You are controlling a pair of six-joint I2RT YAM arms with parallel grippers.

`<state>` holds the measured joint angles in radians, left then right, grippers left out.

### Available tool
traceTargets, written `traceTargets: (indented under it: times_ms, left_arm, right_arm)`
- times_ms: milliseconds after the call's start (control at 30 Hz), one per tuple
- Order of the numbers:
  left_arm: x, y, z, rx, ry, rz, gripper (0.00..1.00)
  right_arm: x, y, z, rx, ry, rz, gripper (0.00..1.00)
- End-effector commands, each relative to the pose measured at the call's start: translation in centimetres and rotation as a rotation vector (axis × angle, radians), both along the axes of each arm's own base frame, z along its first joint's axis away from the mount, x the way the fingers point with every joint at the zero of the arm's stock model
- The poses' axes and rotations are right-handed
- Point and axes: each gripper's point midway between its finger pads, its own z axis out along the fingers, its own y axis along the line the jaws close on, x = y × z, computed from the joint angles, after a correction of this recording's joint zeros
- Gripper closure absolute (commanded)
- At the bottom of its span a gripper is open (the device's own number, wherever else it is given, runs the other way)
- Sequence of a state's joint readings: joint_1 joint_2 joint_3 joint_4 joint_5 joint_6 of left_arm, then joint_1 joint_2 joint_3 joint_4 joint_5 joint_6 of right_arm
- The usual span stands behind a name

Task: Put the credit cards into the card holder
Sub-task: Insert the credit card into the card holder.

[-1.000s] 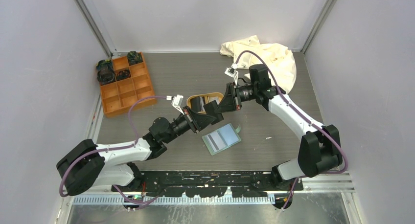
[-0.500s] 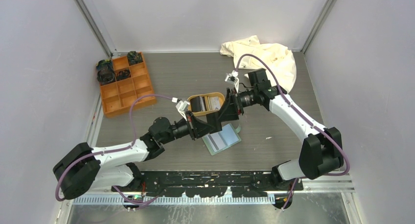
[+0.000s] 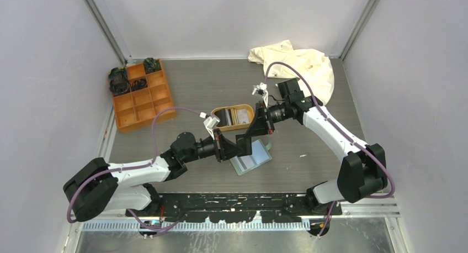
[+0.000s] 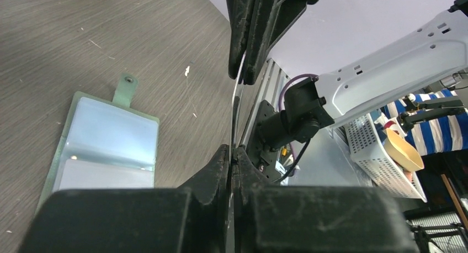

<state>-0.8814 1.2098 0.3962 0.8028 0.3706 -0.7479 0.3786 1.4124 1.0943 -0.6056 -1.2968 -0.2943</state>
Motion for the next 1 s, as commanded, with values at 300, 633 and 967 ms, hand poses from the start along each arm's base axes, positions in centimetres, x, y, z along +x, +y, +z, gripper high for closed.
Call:
traceTargets:
  times_ms: [300,633,967]
  left_arm:
    - [1.1,5.1,-1.3,-0.018,0.176,0.266,0.42]
    - [0.5,8.1,-2.8,-0.102,0.302,0.381,0.28]
    - [0.5,7.1,-5.0,-0.063,0.398,0.373,0.31]
  right_arm:
    - [2.7,-0.9,-1.2,-0.097,-0.012,-0.142,0.99]
    - [4.0,-3.2,-6.1,-0.232,0.073,-0.284,0.99]
    - [5.5,-4.0,-9.5,-0.350,0.143,-0.339,0.99]
